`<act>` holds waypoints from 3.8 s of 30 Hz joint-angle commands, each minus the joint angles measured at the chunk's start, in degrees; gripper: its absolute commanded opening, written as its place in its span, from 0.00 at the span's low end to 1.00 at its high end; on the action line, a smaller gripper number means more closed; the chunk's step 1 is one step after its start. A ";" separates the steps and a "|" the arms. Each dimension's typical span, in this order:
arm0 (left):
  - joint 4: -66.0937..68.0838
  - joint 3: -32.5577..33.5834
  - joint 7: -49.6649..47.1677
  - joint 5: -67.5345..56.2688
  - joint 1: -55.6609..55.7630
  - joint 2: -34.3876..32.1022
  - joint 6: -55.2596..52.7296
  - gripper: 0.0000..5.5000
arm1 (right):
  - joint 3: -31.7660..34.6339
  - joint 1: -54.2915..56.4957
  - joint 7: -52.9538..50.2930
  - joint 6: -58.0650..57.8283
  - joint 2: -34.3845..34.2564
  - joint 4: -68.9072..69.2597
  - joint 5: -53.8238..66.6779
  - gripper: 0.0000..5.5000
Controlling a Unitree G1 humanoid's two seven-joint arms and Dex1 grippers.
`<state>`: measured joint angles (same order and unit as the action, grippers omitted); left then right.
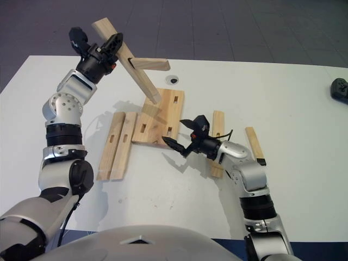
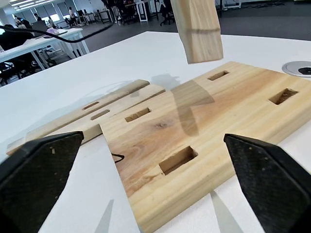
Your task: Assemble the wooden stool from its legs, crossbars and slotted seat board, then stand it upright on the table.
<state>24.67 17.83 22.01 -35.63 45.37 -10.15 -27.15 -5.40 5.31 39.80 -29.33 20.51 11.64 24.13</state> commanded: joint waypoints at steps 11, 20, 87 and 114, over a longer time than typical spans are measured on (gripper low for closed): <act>10.54 -6.89 -3.85 18.64 -0.65 -1.96 18.36 0.19 | 11.35 -8.52 -9.96 1.79 1.03 10.87 0.29 0.98; 30.61 -4.65 0.64 16.62 8.00 5.43 27.70 0.19 | 10.78 -10.42 -12.79 1.40 0.03 13.23 0.49 0.98; -26.80 -21.51 17.97 6.62 -19.01 -2.28 2.29 0.19 | 13.35 -23.10 -15.84 -1.82 0.49 22.48 6.08 0.98; -34.25 -23.90 8.26 14.36 -39.79 -5.77 5.55 0.19 | 13.58 -21.19 -16.09 -1.86 1.64 21.47 4.32 0.98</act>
<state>-12.05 -3.86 32.65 -27.03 12.41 -13.30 -17.67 8.24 -16.35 23.96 -31.02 21.68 33.01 28.66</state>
